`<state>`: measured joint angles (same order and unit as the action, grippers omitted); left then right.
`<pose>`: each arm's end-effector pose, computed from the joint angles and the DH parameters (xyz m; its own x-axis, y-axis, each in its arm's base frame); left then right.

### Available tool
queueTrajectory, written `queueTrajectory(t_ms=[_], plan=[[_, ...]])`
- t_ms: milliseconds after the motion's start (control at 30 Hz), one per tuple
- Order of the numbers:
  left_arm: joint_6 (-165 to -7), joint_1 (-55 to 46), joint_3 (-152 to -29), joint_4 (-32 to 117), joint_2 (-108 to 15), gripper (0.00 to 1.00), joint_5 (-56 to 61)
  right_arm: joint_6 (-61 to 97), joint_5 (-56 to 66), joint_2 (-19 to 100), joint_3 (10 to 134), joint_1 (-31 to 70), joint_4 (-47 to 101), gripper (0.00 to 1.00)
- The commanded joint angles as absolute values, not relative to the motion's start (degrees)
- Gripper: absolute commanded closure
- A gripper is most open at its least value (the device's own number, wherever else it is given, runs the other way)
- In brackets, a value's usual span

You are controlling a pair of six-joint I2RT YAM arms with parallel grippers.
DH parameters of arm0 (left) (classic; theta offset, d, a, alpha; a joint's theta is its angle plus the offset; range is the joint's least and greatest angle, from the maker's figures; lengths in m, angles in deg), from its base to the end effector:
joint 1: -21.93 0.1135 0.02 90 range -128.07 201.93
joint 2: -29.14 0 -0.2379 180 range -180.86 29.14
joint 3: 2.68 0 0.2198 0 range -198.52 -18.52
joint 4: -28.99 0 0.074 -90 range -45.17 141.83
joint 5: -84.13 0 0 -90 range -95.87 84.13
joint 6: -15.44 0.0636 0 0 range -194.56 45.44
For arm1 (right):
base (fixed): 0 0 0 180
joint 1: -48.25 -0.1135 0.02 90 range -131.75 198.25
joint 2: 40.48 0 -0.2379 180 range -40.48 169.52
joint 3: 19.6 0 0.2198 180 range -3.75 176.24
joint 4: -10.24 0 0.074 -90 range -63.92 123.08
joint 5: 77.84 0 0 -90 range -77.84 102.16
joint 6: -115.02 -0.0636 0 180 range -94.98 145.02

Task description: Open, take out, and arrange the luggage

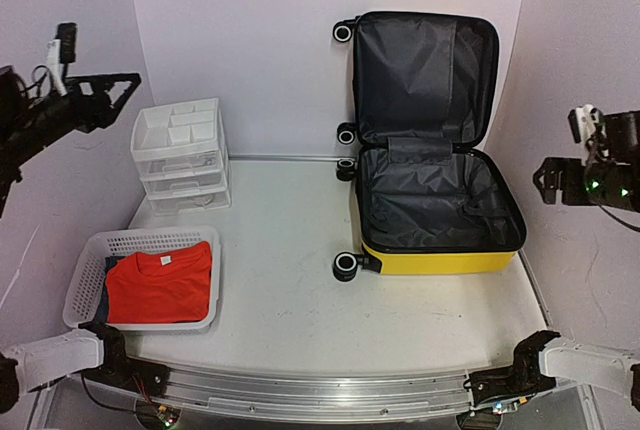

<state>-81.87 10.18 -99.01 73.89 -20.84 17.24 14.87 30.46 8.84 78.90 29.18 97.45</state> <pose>0.1429 -0.0552 0.4581 -0.0481 -0.1095 -0.9928 0.5700 0.8133 -0.1173 0.1147 0.0185 0.3775 -0.5866 -0.0258 -0.8095 0.0274 0.9983 -0.0516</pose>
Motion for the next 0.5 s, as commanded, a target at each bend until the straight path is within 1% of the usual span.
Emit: queueTrajectory(t_ms=[0, 133, 333, 400, 467], plan=[[-79.89, 10.32, -96.89, 64.5, -12.65, 0.11, 12.81, 20.42, 26.4, 4.39, 84.76, 28.95, 91.99, 0.02], [-78.45, 10.3, -96.66, 63.48, -9.2, 0.1, 9.22, 21.85, 24.0, 2.59, 87.43, 29.0, 90.89, 0.02], [-77.65, 10.33, -96.4, 63.3, -8.39, 0.1, 7.49, 21.91, 24.5, 0.44, 85.3, 28.96, 88.43, 0.02], [-77.63, 10.35, -96.14, 63.38, -8.51, 0.1, 7.43, 22.53, 23.02, -0.25, 83.65, 28.96, 87.33, 0.02], [-77.76, 10.33, -95.89, 63.42, -8.63, 0.1, 7.51, 21.85, 23.92, 0.67, 84.1, 28.96, 88.23, 0.02]])
